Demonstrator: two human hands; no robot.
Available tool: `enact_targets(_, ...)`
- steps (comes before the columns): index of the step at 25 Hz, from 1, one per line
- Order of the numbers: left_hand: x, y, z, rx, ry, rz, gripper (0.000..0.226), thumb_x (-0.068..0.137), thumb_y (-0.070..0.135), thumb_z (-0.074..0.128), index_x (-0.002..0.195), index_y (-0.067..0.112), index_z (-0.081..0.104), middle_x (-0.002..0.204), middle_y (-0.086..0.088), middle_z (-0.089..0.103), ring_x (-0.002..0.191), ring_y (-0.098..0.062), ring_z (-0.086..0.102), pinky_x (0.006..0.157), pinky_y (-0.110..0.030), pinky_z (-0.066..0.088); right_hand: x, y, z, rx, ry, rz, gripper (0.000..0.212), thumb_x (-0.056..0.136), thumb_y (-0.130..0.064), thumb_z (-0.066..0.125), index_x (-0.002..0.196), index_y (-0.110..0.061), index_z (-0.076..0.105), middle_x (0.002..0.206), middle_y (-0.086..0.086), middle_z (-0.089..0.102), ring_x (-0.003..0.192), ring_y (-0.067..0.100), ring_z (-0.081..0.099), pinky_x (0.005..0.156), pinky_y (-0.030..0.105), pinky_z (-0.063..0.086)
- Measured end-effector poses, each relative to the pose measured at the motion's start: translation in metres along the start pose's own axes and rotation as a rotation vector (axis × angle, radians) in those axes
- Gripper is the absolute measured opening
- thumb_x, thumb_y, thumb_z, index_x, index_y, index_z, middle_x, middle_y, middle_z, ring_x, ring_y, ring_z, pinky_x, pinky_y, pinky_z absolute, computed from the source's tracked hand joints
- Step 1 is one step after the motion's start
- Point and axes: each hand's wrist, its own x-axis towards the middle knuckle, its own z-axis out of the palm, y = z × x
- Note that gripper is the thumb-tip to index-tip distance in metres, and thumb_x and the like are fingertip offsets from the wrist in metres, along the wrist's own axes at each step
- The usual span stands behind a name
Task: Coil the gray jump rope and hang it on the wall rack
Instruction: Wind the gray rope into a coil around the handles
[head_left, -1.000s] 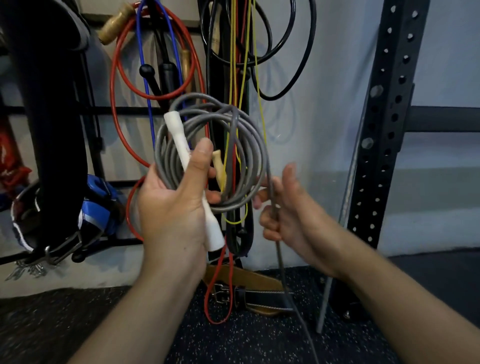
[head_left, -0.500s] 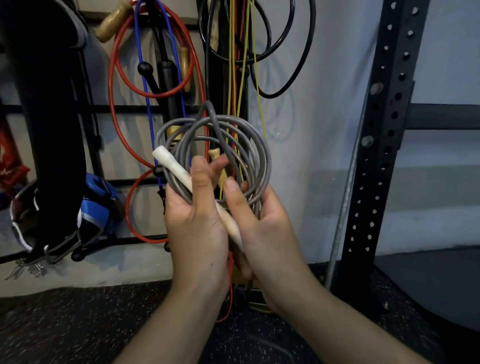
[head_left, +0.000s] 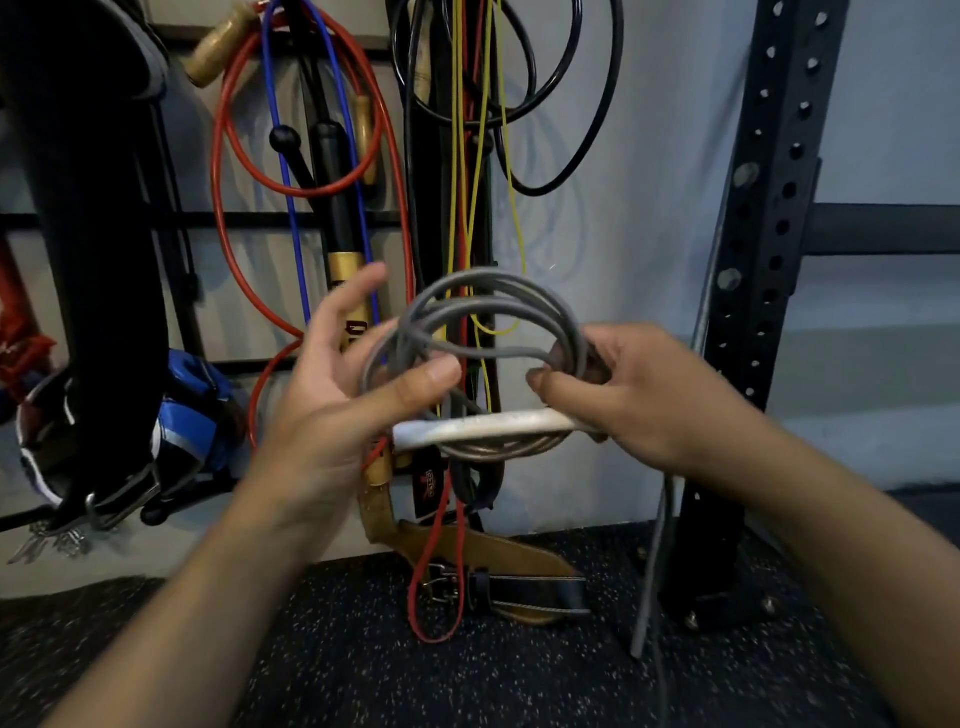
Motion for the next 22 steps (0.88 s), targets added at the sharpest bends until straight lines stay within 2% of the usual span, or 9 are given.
enact_targets(2,0.003,0.022,-0.009,0.361,-0.128,0.027,0.113,0.048,0.048,0.098,0.143,0.06,0.037,0.135,0.019,0.069,0.122,-0.004,0.067,0.091,-0.025,0.055,0.0,-0.001,-0.007,-0.161,-0.065,-0.037,0.025,0.092,-0.025,0.071,0.071,-0.015,0.063,0.054,-0.002,0.052,0.045,0.009,0.04,0.045,0.02,0.033)
enact_targets(4,0.001,0.035,0.0,0.823,-0.274,0.076,0.119,0.042,0.074,0.089,0.142,0.074,0.024,0.143,0.033,0.054,0.126,0.008,0.056,0.098,-0.025,0.044,0.001,-0.007,-0.005,-0.314,-0.109,-0.083,0.027,0.088,-0.028,0.072,0.066,-0.02,0.058,0.057,-0.002,0.052,0.049,0.011,0.04,0.049,0.028,0.035)
enact_targets(6,-0.004,0.033,0.016,1.185,-0.369,0.132,0.117,0.042,0.091,0.073,0.144,0.072,0.019,0.141,0.035,0.055,0.124,0.003,0.056,0.096,-0.034,0.049,0.0,-0.015,0.0,-0.435,-0.123,-0.129,0.026,0.083,-0.033,0.072,0.066,-0.021,0.057,0.059,-0.002,0.054,0.052,0.012,0.045,0.052,0.034,0.04)
enact_targets(8,-0.007,0.028,0.028,1.319,-0.365,0.132,0.109,0.042,0.095,0.065,0.14,0.071,0.024,0.127,0.03,0.067,0.114,-0.007,0.064,0.088,-0.041,0.055,0.0,-0.019,0.004,-0.509,-0.123,-0.157,0.023,0.079,-0.035,0.072,0.069,-0.019,0.059,0.061,-0.001,0.058,0.056,0.014,0.05,0.055,0.035,0.044)
enact_targets(11,-0.005,0.023,0.028,1.093,-0.334,-0.024,0.092,0.047,0.079,0.08,0.128,0.073,0.035,0.11,0.028,0.074,0.106,-0.004,0.068,0.089,-0.042,0.057,0.0,-0.017,0.007,-0.489,-0.102,-0.158,0.024,0.076,-0.035,0.073,0.064,-0.02,0.059,0.056,-0.002,0.056,0.051,0.009,0.047,0.051,0.034,0.039)
enact_targets(14,-0.005,0.01,0.023,0.843,-0.321,-0.056,0.084,0.058,0.052,0.093,0.126,0.067,0.046,0.103,0.028,0.077,0.094,0.005,0.072,0.088,-0.036,0.06,0.002,-0.015,0.01,-0.394,-0.071,-0.143,0.02,0.072,-0.034,0.076,0.067,-0.022,0.061,0.05,-0.004,0.053,0.049,0.008,0.048,0.045,0.026,0.034)
enact_targets(17,-0.008,-0.001,0.02,0.661,-0.293,-0.065,0.089,0.064,0.029,0.099,0.133,0.057,0.05,0.097,0.016,0.081,0.088,0.002,0.075,0.08,-0.017,0.058,0.005,-0.011,0.008,-0.252,-0.063,-0.107,0.022,0.072,-0.027,0.079,0.081,-0.025,0.059,0.051,-0.004,0.057,0.047,0.005,0.046,0.048,0.025,0.037)
enact_targets(19,-0.008,-0.006,0.018,0.611,-0.265,-0.057,0.089,0.064,0.027,0.099,0.133,0.056,0.051,0.099,0.017,0.08,0.089,0.002,0.076,0.08,-0.016,0.057,0.006,-0.009,0.005,-0.114,-0.1,-0.079,0.029,0.073,-0.026,0.083,0.087,-0.025,0.058,0.056,0.005,0.063,0.047,0.006,0.043,0.052,0.029,0.039)
enact_targets(22,-0.01,-0.01,0.017,0.564,-0.238,0.007,0.076,0.067,0.024,0.096,0.127,0.051,0.06,0.102,0.019,0.08,0.09,0.0,0.077,0.081,-0.019,0.059,0.006,-0.008,0.002,0.096,-0.143,-0.072,0.034,0.075,-0.023,0.089,0.09,-0.015,0.059,0.065,0.015,0.07,0.052,0.012,0.049,0.055,0.03,0.041)
